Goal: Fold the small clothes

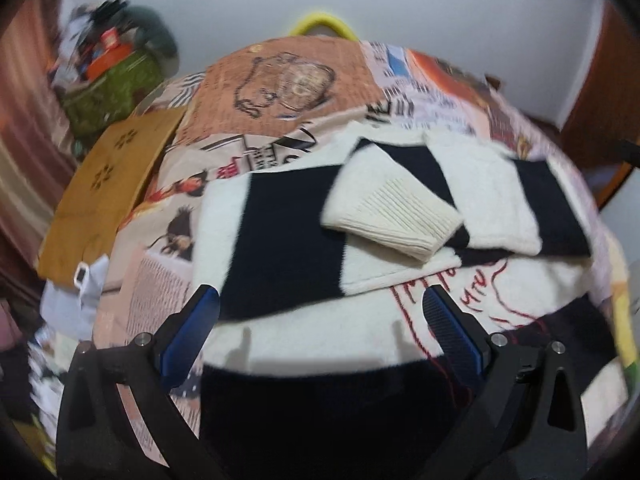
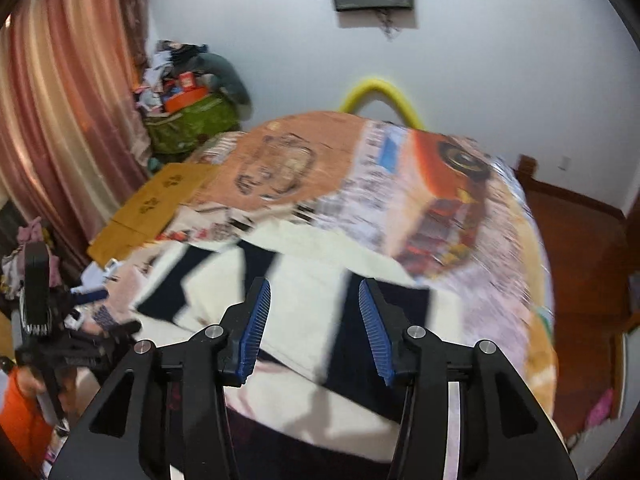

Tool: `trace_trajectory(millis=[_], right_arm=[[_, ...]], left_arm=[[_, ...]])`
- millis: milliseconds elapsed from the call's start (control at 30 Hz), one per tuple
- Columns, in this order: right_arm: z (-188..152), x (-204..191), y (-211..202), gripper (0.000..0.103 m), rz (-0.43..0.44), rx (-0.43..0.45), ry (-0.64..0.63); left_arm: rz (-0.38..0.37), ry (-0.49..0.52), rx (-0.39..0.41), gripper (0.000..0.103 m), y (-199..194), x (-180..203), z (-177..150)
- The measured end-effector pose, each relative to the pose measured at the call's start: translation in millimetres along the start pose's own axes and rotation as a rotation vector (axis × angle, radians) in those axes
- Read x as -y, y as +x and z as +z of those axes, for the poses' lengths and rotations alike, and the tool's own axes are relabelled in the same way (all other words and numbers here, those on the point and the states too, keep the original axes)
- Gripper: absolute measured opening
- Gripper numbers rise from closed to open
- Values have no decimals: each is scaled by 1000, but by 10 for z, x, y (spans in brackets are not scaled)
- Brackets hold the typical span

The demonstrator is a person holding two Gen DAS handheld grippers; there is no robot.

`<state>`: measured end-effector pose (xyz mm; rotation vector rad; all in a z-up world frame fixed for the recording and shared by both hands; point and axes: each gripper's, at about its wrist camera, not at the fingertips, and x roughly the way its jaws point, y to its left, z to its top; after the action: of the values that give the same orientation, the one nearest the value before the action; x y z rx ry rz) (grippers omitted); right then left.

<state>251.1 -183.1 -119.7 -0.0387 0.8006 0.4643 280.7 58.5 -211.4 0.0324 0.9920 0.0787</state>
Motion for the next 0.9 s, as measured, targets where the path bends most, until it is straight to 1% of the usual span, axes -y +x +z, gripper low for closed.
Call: trace_trajectory(millis=[67, 167, 267, 333, 433, 533, 600, 667, 700, 733, 767, 800, 833, 867, 900], right_arm=[[-135, 163, 13, 43, -30, -27, 6], [-346, 332, 74, 43, -67, -73, -5], [-544, 458, 198, 43, -53, -148, -4], [-645, 533, 270, 43, -43, -185, 2], [-763, 610, 355, 43, -42, -215, 9], [-859, 696, 382, 43, -17, -219, 50], [-909, 722, 384, 43, -4, -220, 74], [-935, 738, 369, 43, 3, -218, 91], [-950, 743, 361, 43, 5, -217, 95], [-955, 747, 350, 43, 6, -217, 100], [-959, 755, 338, 43, 8, -215, 103], [-968, 765, 329, 43, 7, -214, 105], [-973, 770, 312, 43, 5, -211, 107], [-975, 776, 292, 43, 5, -207, 111], [-978, 780, 280, 43, 6, -204, 114]], left_arm=[[21, 57, -13, 102, 140, 133, 29], [81, 127, -26, 102, 319, 267, 82], [160, 210, -18, 102, 470, 357, 139], [200, 307, 19, 102, 510, 457, 149], [218, 427, 70, 102, 541, 619, 144], [199, 497, 93, 102, 588, 750, 156], [170, 504, 99, 91, 616, 799, 194], [112, 495, 77, 70, 656, 830, 233], [71, 484, 62, 64, 672, 825, 254], [47, 476, 54, 51, 673, 829, 253], [17, 464, 42, 43, 682, 827, 262], [-11, 448, 31, 41, 680, 814, 273], [-27, 431, 31, 36, 661, 804, 270], [-52, 408, 32, 28, 624, 779, 268], [-75, 381, 32, 24, 591, 735, 285]])
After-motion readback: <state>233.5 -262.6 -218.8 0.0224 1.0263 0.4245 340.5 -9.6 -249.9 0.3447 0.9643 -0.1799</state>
